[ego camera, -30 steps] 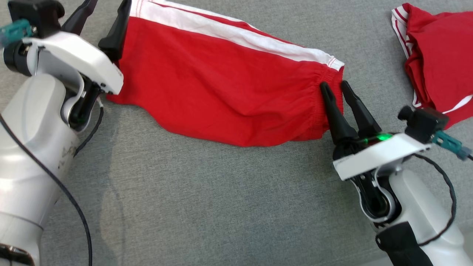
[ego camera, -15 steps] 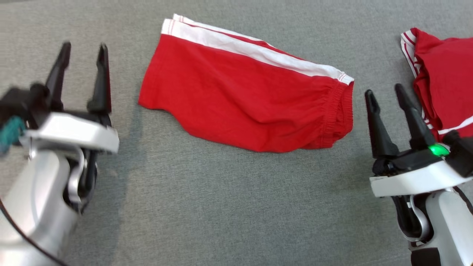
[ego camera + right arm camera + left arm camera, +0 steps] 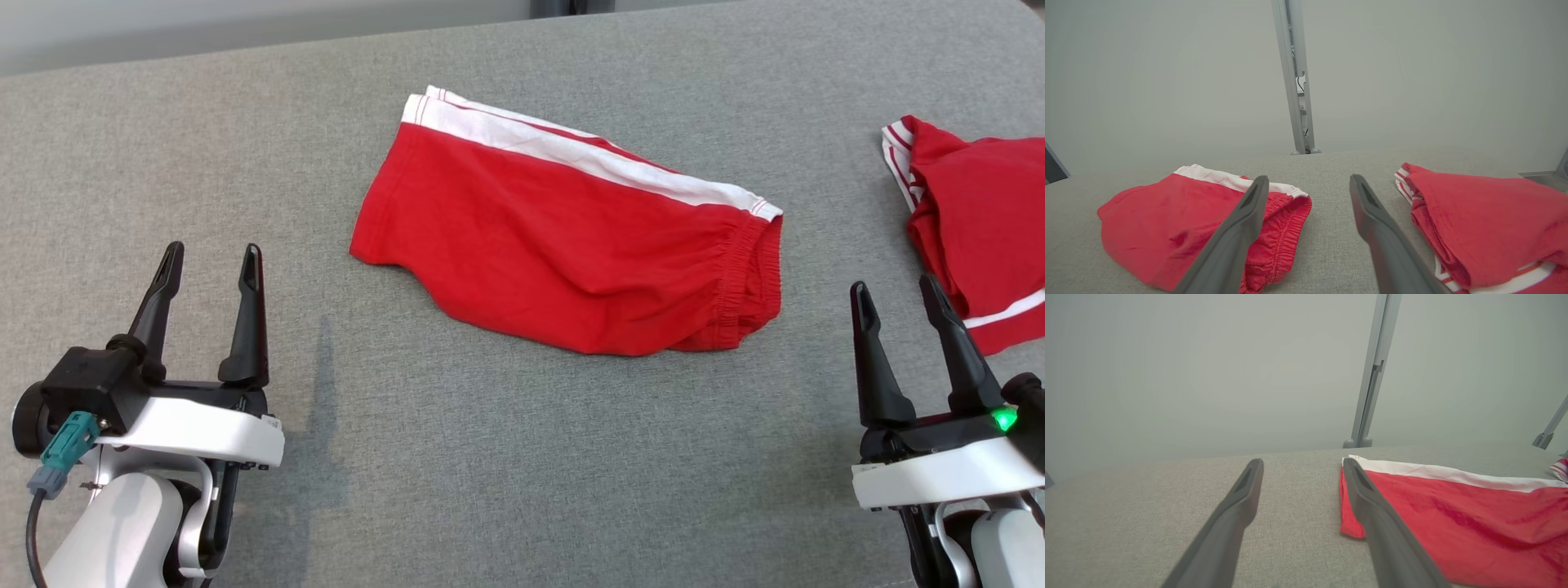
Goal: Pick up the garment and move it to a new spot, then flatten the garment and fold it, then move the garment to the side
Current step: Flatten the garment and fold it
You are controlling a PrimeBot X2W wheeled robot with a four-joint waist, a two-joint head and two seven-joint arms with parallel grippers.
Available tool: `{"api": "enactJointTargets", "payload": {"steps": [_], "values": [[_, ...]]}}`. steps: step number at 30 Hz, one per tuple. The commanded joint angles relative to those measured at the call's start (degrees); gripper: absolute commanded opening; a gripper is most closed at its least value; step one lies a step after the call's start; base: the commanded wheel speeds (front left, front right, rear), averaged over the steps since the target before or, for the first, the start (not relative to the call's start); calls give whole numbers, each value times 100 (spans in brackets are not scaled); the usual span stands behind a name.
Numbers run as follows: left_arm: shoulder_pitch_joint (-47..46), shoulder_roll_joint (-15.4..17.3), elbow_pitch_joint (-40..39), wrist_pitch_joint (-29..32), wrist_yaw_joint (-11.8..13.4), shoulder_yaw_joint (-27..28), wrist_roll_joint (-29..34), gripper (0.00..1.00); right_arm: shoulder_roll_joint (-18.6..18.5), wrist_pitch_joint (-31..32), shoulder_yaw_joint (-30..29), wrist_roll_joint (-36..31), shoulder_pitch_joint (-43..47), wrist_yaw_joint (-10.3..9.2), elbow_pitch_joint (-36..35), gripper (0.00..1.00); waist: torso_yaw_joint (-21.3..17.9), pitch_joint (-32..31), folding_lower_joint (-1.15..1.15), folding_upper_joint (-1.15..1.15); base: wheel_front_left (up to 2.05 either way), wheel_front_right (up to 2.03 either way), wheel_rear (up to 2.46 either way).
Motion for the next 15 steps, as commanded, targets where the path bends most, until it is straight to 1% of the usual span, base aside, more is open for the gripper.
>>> {"api": "enactJointTargets", "payload": {"steps": [1,6,8,12,15], "values": [[50,40,12,21,17,0,-15,100,32,59,-71,-24,75,0,-43,100,-27,-43,0,0,0,0,0],[-68,88,43,111,-53,-53,-18,100,107,138,-89,10,101,0,-98,100,-65,-52,0,0,0,0,0],[-216,88,68,170,-129,-107,-24,100,128,160,-88,7,96,0,-129,100,-68,-20,0,0,0,0,0],[-685,95,319,456,-391,-309,12,100,172,185,-36,63,12,0,-160,100,-103,94,0,0,0,0,0],[-1159,49,691,740,-702,-493,-47,100,202,179,63,99,-95,0,-155,100,-202,211,0,0,0,0,0]]}}
